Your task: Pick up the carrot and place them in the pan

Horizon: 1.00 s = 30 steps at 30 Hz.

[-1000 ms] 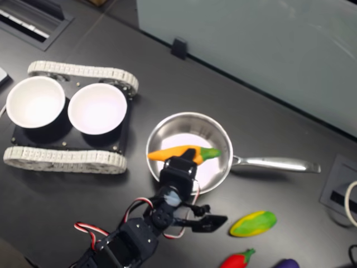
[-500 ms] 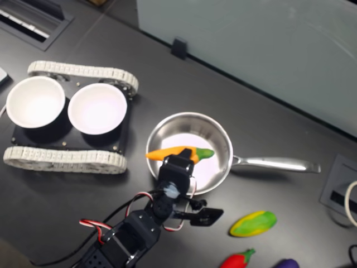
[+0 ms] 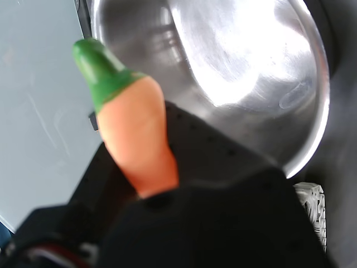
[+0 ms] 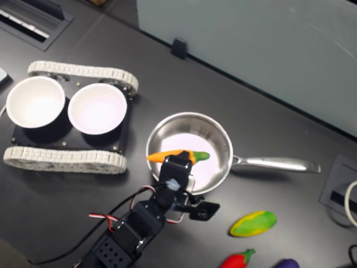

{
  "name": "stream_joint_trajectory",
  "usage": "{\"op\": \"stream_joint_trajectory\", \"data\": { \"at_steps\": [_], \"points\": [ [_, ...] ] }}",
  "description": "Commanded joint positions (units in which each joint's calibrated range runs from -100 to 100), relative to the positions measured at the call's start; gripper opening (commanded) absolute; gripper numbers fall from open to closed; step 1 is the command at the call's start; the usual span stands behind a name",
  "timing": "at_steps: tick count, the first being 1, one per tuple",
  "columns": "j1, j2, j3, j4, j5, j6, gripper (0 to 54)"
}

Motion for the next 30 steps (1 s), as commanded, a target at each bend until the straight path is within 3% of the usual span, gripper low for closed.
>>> {"op": "stream_joint_trajectory", "data": {
  "at_steps": [1,8,11,22,26,30],
  "points": [
    [-1.84,-1.49,-1.09,-3.88,-0.73,1.23,0.2],
    [-2.64,-1.15,1.82,-6.27,-0.88,1.40,1.1],
    [-2.07,-1.91,3.18,-6.52,-1.12,1.40,6.8],
    [-0.12,-1.99,6.36,-6.95,-0.88,1.40,18.5],
    [0.34,-3.34,7.27,-6.86,-2.10,1.31,27.0],
    [0.57,-4.10,7.18,-6.78,-2.10,1.31,31.7]
  ]
}}
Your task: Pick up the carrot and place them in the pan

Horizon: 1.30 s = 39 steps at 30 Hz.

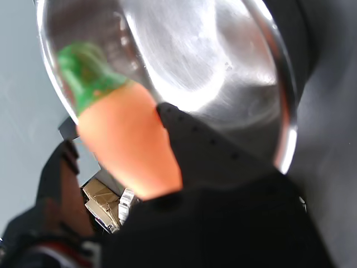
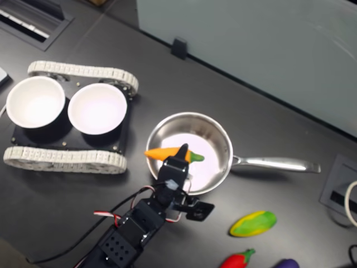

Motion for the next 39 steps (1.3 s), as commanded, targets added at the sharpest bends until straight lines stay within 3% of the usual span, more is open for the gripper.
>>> {"op": "stream_joint_trajectory", "data": {
  "at_steps": [1,4,8,13,16,21,26,39],
  "points": [
    [2.45,-3.51,-2.60,-2.70,-0.54,0.49,32.6],
    [3.25,-3.93,-2.87,-2.44,-0.93,0.57,35.6],
    [3.94,-5.70,-3.05,-2.02,-0.78,0.57,35.4],
    [4.05,-9.75,-4.05,-1.33,-1.86,0.57,29.6],
    [3.60,-12.62,-5.41,-0.57,-2.74,0.57,22.2],
    [0.38,-19.29,-6.60,2.85,-1.27,0.49,0.2],
    [-2.02,-24.52,-6.05,6.09,-2.44,0.49,0.2],
    [-6.95,-36.49,-1.51,7.54,-3.66,0.49,0.2]
  ]
}}
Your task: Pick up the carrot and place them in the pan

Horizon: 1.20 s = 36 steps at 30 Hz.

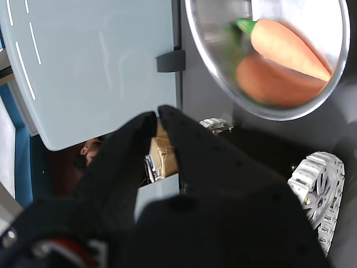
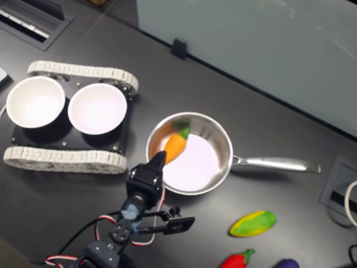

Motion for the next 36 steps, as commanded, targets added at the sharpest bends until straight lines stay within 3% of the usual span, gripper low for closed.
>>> {"op": "stream_joint_trajectory", "data": {
  "at_steps": [1,20,36],
  "points": [
    [-1.80,-6.19,-0.33,0.65,-0.59,0.49,0.2],
    [-4.78,-18.26,11.49,4.06,-0.29,0.49,0.2],
    [-6.96,-18.34,23.75,4.49,-2.69,0.23,0.2]
  ]
}}
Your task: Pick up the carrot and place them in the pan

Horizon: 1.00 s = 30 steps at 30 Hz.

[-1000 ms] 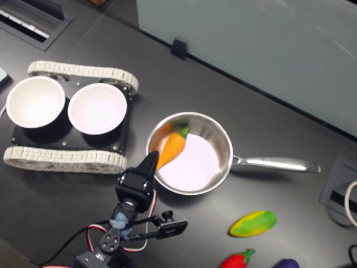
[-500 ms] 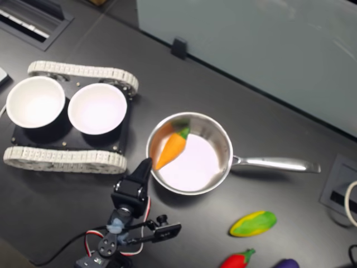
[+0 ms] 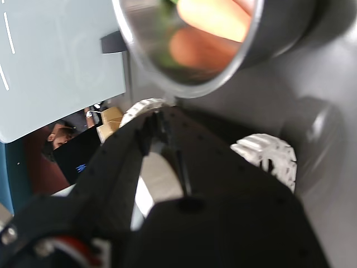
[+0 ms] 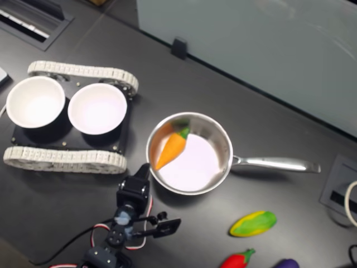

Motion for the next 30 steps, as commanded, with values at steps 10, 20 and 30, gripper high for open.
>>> {"op": "stream_joint_trajectory", "data": {
  "at_steps": [10,20,30],
  "points": [
    [-0.58,-0.66,7.49,0.07,-2.05,-1.53,0.2],
    [-0.70,-0.66,9.95,2.20,-2.25,-2.46,0.2],
    [-1.04,-0.66,13.76,1.78,-1.12,-3.46,0.2]
  ]
}}
